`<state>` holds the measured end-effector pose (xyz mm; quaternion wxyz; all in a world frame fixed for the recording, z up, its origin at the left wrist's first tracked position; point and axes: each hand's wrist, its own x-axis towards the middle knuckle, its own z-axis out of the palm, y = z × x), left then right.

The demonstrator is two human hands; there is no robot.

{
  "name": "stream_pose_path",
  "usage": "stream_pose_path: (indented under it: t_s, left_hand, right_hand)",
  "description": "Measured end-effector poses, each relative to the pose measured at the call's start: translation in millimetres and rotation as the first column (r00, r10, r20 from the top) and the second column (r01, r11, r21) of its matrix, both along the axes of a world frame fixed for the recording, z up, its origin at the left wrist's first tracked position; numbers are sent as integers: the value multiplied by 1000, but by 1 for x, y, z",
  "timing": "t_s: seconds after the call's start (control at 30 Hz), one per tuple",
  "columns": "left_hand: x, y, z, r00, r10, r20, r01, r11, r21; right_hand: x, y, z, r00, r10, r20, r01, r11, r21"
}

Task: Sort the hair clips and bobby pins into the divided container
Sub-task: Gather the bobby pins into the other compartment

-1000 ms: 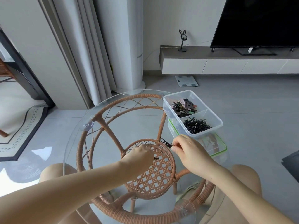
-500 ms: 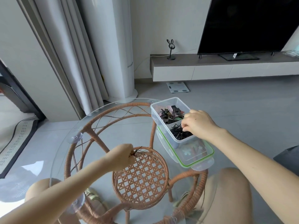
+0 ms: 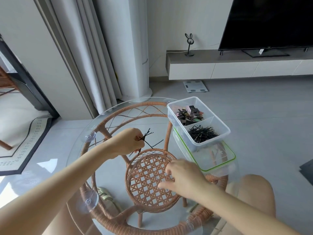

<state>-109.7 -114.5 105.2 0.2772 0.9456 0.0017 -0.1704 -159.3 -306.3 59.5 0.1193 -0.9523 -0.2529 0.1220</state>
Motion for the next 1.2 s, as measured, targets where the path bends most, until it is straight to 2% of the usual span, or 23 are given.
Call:
stream_pose_path:
  t_s: [0.1, 0.2, 0.27, 0.4, 0.43, 0.63, 0.8, 0.9, 1.03, 1.13, 1.2]
  left_hand:
    - [0, 1, 4, 1000, -6, 7, 6, 1000, -7]
    - [2, 3, 8, 1000, -13, 27, 14, 1000, -22]
    - [3, 3, 12, 999, -21, 34, 22, 1000, -22]
    - [7, 6, 18, 999, -19, 51, 20, 1000, -19]
    - [7, 6, 19, 998, -17, 54, 18, 1000, -18]
    - [7, 13, 24, 998, -5, 61, 7, 999, -33]
    - [13, 19, 28, 998, 28, 61, -24, 997, -71]
    - [17, 17, 31, 997, 32, 76, -27, 997, -69]
    - [22, 4, 38, 998, -10, 65, 15, 997, -82]
    - [29, -21, 44, 995, -76, 67, 81, 994, -79]
    - [39, -44, 45, 990, -126, 59, 130, 988, -80]
  right_hand:
    - [1, 14, -20, 997, -45, -60, 45, 999, 8]
    - [6, 24, -27, 999, 23, -33, -24, 999, -22]
    - [15, 26, -28, 999, 18, 37, -19, 1000, 24]
    - [64, 29, -23, 945, -73, 318, 31, 990, 134]
    - [75, 31, -22, 942, -69, 328, 25, 990, 136]
    - [93, 37, -26, 975, 82, 206, -91, 995, 35]
    - [84, 43, -25, 977, 109, 185, -115, 993, 24]
    - [71, 40, -16, 988, 51, 145, -63, 995, 83]
    - [59, 11, 10, 956, -183, 229, 112, 949, 293]
    - [67, -33, 28, 890, -292, 351, 191, 937, 294]
    - [78, -61, 35, 863, -333, 380, 224, 927, 302]
